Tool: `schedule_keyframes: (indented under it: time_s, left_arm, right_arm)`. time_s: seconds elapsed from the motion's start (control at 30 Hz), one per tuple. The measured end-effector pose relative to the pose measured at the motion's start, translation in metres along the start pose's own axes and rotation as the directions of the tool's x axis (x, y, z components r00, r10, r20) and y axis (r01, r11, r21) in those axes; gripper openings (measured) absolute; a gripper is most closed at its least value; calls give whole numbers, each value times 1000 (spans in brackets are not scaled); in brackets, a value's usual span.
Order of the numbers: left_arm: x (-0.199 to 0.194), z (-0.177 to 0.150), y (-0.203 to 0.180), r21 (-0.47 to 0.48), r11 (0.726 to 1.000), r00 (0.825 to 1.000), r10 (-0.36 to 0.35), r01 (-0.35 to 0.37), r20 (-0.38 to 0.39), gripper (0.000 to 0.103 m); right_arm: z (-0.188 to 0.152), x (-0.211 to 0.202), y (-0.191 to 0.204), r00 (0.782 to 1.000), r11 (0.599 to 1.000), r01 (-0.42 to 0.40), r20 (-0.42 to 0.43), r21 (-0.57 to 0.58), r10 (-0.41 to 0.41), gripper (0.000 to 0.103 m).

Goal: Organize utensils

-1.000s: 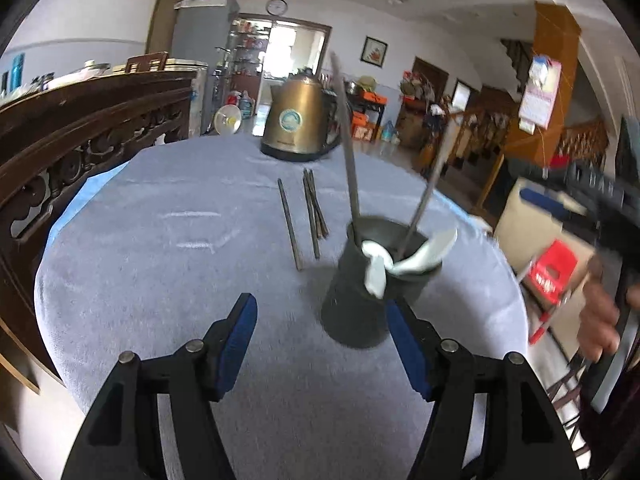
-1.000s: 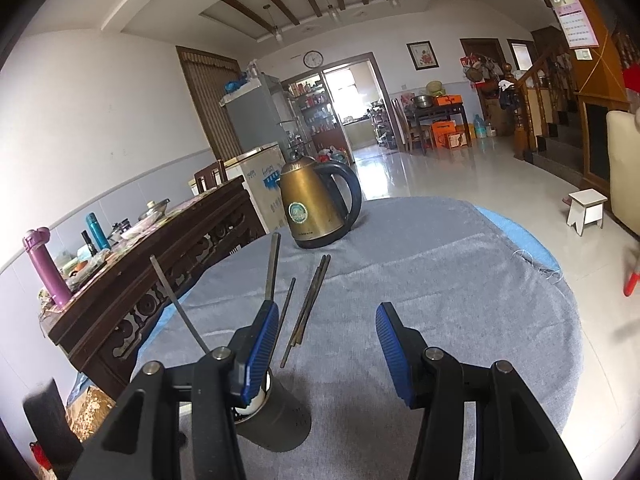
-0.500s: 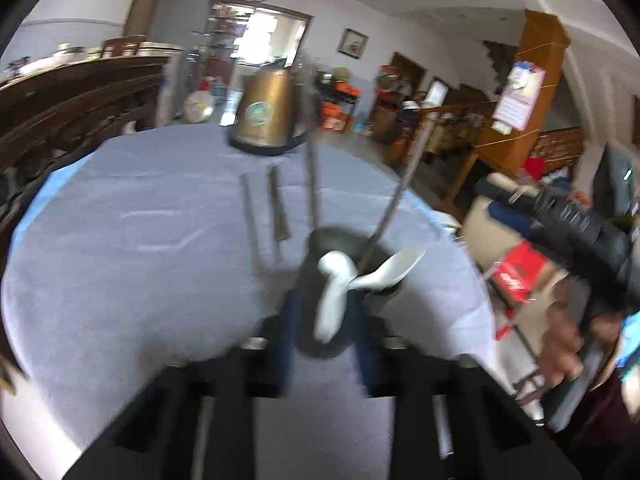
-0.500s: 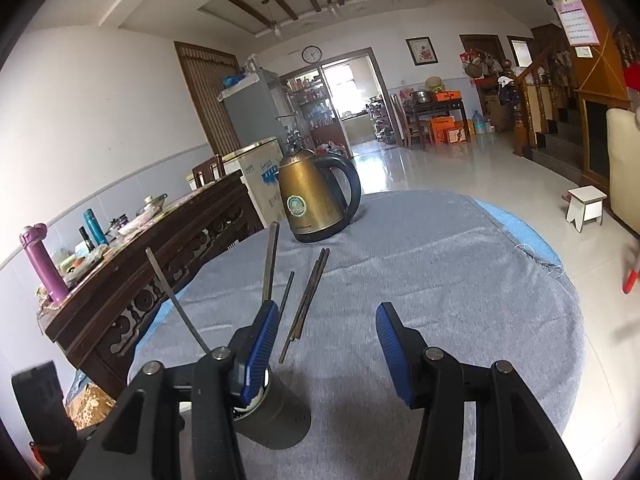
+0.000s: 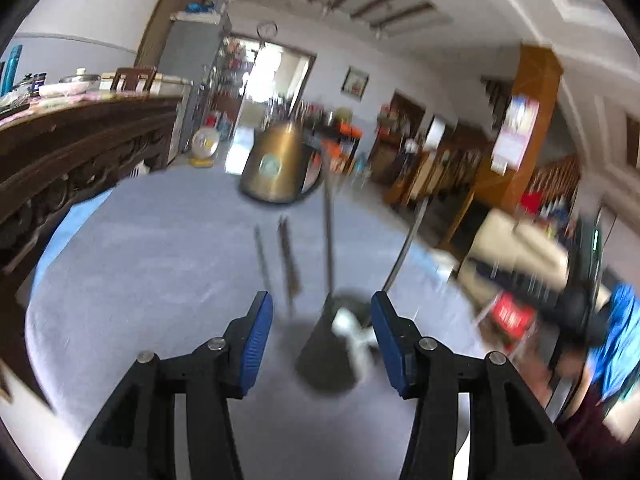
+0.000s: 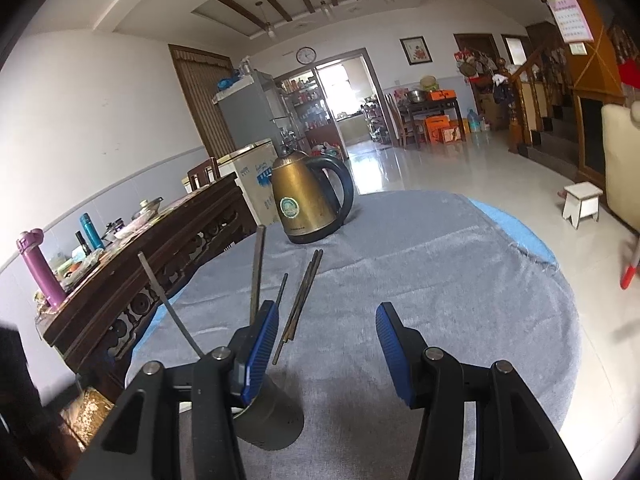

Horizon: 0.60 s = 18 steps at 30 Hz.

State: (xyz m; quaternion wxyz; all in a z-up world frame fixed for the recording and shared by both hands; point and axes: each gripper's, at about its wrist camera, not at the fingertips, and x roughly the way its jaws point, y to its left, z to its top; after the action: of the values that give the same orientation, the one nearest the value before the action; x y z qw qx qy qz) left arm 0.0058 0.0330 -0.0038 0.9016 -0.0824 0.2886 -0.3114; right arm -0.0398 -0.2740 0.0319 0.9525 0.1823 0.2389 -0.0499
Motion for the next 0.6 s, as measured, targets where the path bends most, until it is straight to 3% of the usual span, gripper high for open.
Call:
schedule_keyframes:
  time_s: [0.07,0.17,0.2,0.3,0.47,0.6]
  left_arm:
    - [5,-21,0,49,999,998,27,-25,-60,50]
    - [18,-40,-5,122,992,987,45,-26,-153,32]
    - [25,-44,-7,139,990,984,53,-29,-172,21]
    - [47,-39,-16,150,989,978,48,-17,-201,11]
    - [25,4,-41,197,977,996,-75,82,-43,8]
    - [21,26,-40,181,981,998,-67,65,10,8]
  right_arm:
    - [-1,4,-2,1000,1000,-1,-12,7,1,54]
    - [-4,8,0,1000,1000,-2,-25,5,2,54]
    - [-5,10,2,1000,1000,-5,-29,2,5,54]
    - [-8,10,7,999,1000,-7,-33,-12,6,54]
    - [-8,4,13,1000,999,15,-11,-50,-15,54]
    - [-7,5,10,1000,1000,10,-21,-24,-10,54]
